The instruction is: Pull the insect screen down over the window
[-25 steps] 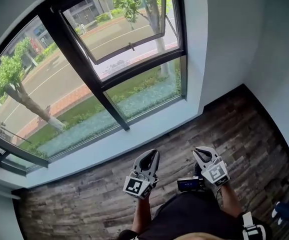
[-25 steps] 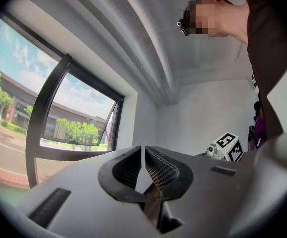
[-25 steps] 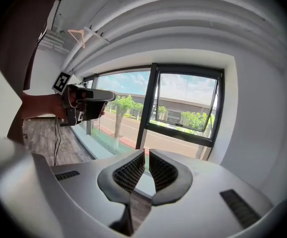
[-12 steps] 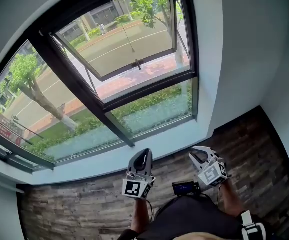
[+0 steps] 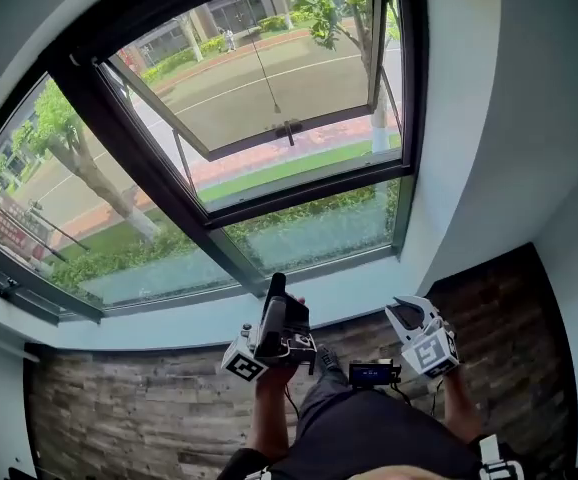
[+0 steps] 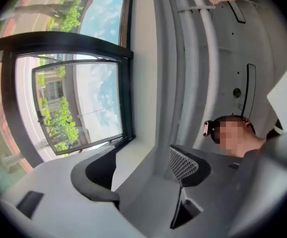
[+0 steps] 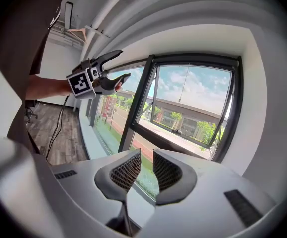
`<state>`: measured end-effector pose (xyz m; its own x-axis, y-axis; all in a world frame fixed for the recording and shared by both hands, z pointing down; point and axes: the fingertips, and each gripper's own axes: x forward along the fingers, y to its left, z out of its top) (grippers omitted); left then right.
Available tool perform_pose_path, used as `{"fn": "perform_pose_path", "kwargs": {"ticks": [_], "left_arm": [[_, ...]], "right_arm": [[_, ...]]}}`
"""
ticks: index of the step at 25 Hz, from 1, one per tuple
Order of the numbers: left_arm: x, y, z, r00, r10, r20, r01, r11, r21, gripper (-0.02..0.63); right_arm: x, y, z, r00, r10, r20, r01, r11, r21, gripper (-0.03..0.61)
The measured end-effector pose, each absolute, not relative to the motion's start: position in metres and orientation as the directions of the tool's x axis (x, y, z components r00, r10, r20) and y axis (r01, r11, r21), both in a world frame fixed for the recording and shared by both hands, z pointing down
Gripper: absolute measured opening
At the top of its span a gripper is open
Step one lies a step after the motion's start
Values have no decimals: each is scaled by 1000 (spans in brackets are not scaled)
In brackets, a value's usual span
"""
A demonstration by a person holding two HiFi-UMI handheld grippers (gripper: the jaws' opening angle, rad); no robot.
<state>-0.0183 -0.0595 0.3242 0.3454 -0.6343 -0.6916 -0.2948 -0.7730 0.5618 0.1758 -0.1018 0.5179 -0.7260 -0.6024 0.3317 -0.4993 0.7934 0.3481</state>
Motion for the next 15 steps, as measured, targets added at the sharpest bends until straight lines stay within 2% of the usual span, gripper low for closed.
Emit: {"fn": "perform_pose_path", "kwargs": {"ticks": [2,5,10,15], "left_arm": [[-20,-85,313,426,-602,-675,-393,-795,461,333],[-32,-123,287,530,-552,-644,-554,-800,229,331],[-62,-172,229,643,-558,-524,-708,-695,-128,330],[-97,-209,204,667,-596,-446,-745,-544,-387,239]], "right_arm": [[173,-126,508,-726,-613,311,-511,784,352,60],[167,-172,483,-709,-650,273,-532,747,399,60],[138,-245,406,-662,-717,218,-528,652,544,60],[105,-304,353,-638,-751,168,-522,583,622,60]]}}
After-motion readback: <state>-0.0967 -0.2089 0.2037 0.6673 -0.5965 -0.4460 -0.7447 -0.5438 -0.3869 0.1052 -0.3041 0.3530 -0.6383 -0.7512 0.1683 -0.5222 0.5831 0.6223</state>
